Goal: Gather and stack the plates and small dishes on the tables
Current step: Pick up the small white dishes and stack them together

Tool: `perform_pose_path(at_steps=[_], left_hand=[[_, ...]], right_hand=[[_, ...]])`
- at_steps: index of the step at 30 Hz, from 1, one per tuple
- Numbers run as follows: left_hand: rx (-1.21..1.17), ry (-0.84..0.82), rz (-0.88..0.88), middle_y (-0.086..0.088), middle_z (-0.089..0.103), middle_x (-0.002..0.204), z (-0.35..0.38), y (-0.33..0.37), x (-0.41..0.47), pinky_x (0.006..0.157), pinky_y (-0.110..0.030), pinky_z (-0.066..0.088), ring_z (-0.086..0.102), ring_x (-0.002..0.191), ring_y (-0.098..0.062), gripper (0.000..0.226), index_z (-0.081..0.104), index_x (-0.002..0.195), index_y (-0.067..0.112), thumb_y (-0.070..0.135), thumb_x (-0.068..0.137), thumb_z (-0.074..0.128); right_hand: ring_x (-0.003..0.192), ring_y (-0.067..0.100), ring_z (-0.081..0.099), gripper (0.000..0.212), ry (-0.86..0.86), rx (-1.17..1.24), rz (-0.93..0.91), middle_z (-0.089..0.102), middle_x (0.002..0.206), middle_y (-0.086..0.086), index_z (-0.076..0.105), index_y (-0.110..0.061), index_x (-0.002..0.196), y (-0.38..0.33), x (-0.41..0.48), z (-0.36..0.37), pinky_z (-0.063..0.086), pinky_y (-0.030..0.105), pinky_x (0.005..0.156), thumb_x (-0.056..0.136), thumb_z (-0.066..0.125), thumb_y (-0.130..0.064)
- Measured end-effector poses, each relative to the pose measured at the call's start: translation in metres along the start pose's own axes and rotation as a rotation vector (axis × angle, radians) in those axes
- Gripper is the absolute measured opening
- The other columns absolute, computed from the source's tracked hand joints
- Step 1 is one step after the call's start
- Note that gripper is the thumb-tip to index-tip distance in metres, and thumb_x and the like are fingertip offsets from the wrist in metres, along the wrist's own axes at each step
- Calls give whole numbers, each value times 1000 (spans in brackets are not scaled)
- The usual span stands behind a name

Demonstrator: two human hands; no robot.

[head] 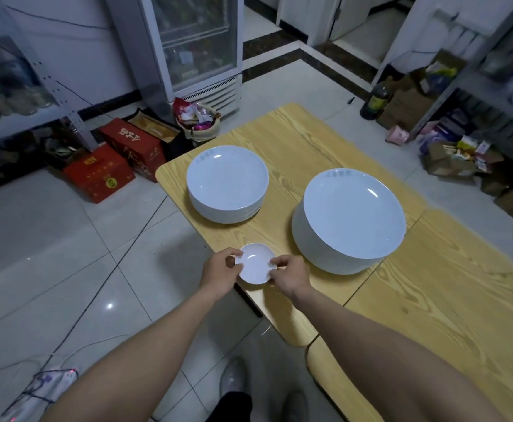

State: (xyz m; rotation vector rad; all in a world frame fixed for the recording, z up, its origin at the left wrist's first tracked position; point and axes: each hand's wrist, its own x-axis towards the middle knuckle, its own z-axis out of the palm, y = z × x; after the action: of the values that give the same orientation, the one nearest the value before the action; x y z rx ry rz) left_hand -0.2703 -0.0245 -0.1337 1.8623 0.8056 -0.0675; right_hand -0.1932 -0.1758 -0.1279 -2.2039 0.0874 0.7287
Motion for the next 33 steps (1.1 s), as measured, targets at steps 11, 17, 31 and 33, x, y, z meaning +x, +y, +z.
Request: perform_pose_path(at_steps=[11,17,31,33], left_hand=[[764,-119,311,-2,27,160,5,38,-46,116,-39,24,23,146,-24,52,38,149,26,36,99,48],[953,-99,470,-4,20,161,77,83,-112,116,-44,24,17,148,-26,56,32,151,24,32,97,47],[1063,-219,758,-10,23,160,257,164,-213,117,-43,24,20,147,-26,58,32,150,22,33,96,49],[1049,-256,764,-10,22,160,284,181,-214,117,-44,24,20,147,-27,58,32,151,22,33,97,50]], right_hand=[[96,26,67,24,122,59,-7,68,109,7,74,-10,98,34,-54,-87,60,42,85,82,61,4],[83,26,69,20,272,178,-6,67,109,11,74,-5,97,99,-107,-171,62,36,69,84,61,1],[87,26,67,19,528,446,151,63,111,9,71,-5,98,255,-197,-331,63,38,70,86,62,6],[83,24,66,20,571,479,178,62,110,8,72,-6,97,273,-198,-351,63,38,70,85,61,7]])
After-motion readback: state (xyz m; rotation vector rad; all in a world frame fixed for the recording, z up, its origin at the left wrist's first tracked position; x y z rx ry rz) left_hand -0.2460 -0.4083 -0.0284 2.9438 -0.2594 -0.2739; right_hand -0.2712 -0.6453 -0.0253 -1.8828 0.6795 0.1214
